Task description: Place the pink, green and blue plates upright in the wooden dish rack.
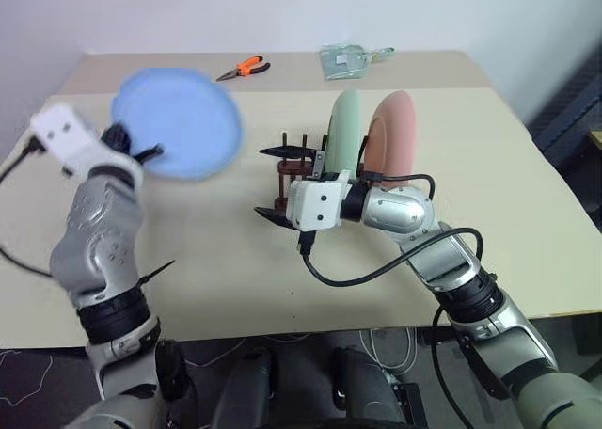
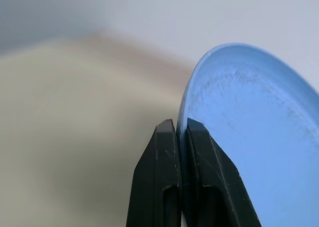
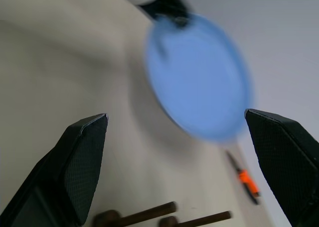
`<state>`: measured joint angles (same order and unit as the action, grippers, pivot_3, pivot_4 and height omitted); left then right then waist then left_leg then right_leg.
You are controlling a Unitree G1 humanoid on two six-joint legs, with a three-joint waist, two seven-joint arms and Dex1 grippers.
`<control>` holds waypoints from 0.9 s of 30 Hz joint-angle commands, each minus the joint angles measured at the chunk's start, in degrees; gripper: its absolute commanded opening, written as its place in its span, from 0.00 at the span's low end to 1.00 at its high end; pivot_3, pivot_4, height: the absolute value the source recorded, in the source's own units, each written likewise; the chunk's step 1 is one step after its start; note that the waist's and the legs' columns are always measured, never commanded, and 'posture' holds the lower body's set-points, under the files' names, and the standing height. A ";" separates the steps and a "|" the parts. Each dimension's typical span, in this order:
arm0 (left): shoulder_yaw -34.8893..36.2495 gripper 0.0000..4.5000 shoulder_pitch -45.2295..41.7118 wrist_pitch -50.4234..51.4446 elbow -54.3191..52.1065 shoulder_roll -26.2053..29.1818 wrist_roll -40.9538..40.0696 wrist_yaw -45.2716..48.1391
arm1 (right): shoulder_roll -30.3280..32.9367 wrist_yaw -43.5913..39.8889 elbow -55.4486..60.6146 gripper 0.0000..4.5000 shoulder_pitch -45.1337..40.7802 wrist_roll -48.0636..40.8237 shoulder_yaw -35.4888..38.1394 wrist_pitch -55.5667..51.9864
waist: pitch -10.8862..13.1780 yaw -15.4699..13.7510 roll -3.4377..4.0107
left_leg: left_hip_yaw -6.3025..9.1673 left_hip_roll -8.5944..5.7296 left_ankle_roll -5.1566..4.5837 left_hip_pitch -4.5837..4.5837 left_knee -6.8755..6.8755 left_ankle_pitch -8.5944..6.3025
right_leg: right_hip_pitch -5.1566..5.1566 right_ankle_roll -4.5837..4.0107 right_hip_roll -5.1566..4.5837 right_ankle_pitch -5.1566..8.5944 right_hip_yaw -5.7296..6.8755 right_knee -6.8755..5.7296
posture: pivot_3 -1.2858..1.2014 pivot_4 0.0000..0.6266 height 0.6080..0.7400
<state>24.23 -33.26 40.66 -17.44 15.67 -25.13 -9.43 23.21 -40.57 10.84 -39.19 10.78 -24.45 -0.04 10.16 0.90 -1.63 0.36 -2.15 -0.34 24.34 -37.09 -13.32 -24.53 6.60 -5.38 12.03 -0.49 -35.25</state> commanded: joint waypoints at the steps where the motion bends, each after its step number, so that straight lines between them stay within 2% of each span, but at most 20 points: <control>1: -4.88 0.01 -3.55 -1.28 -4.17 1.98 1.04 3.06 | -1.84 2.17 -2.23 1.00 -3.36 3.07 0.04 2.44 | 0.01 0.21 0.02 | 0.00 0.02 0.01 -0.01 0.01 0.01 | -0.01 0.00 0.03 0.00 -0.01 -0.02 | 0.52 0.24 0.98; 6: -10.19 0.01 -8.37 0.89 -7.17 2.01 0.76 5.14 | -5.92 7.05 -12.20 1.00 -9.97 8.31 -0.11 4.18 | 0.03 0.15 0.03 | 0.01 0.06 0.10 -0.02 0.06 0.07 | -0.06 -0.02 0.13 -0.01 -0.03 -0.06 | 0.52 0.24 0.98; 7: -10.81 0.00 -8.95 1.11 -7.59 1.51 0.82 4.94 | -6.66 8.28 -14.85 0.94 -11.42 9.42 -0.33 4.71 | 0.03 0.05 0.03 | 0.01 0.07 0.10 -0.01 0.07 0.07 | -0.06 -0.02 0.13 -0.01 -0.03 -0.05 | 0.52 0.24 0.98; 9: -11.58 0.00 -9.37 1.63 -8.41 0.71 0.67 4.83 | -7.91 10.40 -18.77 0.81 -13.44 11.26 -0.61 5.47 | 0.03 0.05 0.04 | 0.01 0.07 0.10 -0.01 0.07 0.07 | -0.05 -0.02 0.13 -0.01 -0.04 -0.04 | 0.52 0.24 0.98; 15: -11.45 0.00 -7.90 2.41 -9.91 -0.40 0.69 4.54 | -9.44 12.44 -20.60 0.10 -14.06 13.76 -0.56 5.88 | 0.04 0.09 0.05 | 0.02 0.06 0.10 0.01 0.08 0.07 | -0.06 -0.02 0.13 -0.01 -0.05 -0.04 | 0.52 0.24 0.98; 16: -11.24 0.00 -7.54 2.28 -9.86 -0.30 0.78 4.63 | -9.53 12.51 -20.31 0.01 -13.87 13.96 -0.62 5.90 | 0.04 0.12 0.05 | 0.02 0.06 0.10 0.01 0.08 0.07 | -0.07 -0.02 0.13 -0.01 -0.05 -0.04 | 0.52 0.24 0.98; 17: -10.90 0.00 -7.33 2.06 -9.69 -0.29 0.82 4.71 | -9.51 12.64 -20.00 0.01 -13.70 14.30 -0.80 6.04 | 0.04 0.06 0.04 | 0.02 0.06 0.10 0.00 0.08 0.07 | -0.08 -0.02 0.15 -0.01 -0.05 -0.06 | 0.52 0.24 0.98; 18: -10.53 0.15 -7.27 1.78 -9.54 -0.39 0.70 4.80 | -9.50 12.76 -19.76 0.00 -13.56 14.60 -0.97 6.14 | 0.05 0.04 0.06 | 0.04 0.06 0.11 0.00 0.08 0.08 | -0.07 -0.02 0.17 -0.01 -0.05 -0.06 | 0.52 0.24 0.98; 20: -8.65 0.32 -8.06 1.05 -9.26 -1.50 -0.72 4.37 | -9.65 12.94 -19.39 0.00 -13.27 15.16 -1.18 6.24 | 0.05 0.00 0.06 | 0.04 0.06 0.11 0.00 0.06 0.08 | -0.06 -0.02 0.17 -0.01 -0.05 -0.06 | 0.52 0.24 0.98; 23: -3.70 0.69 -10.92 -1.61 -7.90 -3.13 -2.76 2.24 | -9.89 13.25 -19.45 0.00 -13.10 16.09 -1.31 6.24 | 0.07 -0.10 0.04 | 0.06 0.06 0.11 0.02 0.06 0.08 | -0.05 -0.02 0.16 -0.01 -0.05 -0.03 | 0.52 0.24 0.98; 24: -1.80 0.79 -11.97 -3.08 -7.13 -3.06 -3.03 1.54 | -9.94 13.36 -19.54 0.00 -13.10 16.22 -1.27 6.20 | 0.07 -0.07 0.03 | 0.06 0.06 0.11 0.02 0.06 0.08 | -0.05 -0.02 0.16 -0.01 -0.05 -0.03 | 0.52 0.24 0.98; 27: 2.02 0.79 -13.83 -7.68 -4.87 -1.00 -1.37 0.19 | -10.02 13.53 -19.31 0.00 -12.85 16.35 -0.90 5.93 | 0.07 0.25 0.04 | 0.05 0.03 0.13 0.01 0.07 0.09 | -0.07 -0.02 0.20 -0.01 -0.05 -0.06 | 0.52 0.24 0.98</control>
<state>23.85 -46.04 36.27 -22.02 13.49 -27.13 -8.46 13.56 -28.01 -10.32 -51.76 26.81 -26.46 5.63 10.24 1.15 -1.59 0.41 -2.13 -0.20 24.34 -37.02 -13.22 -24.60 6.57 -5.13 12.01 -0.55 -35.30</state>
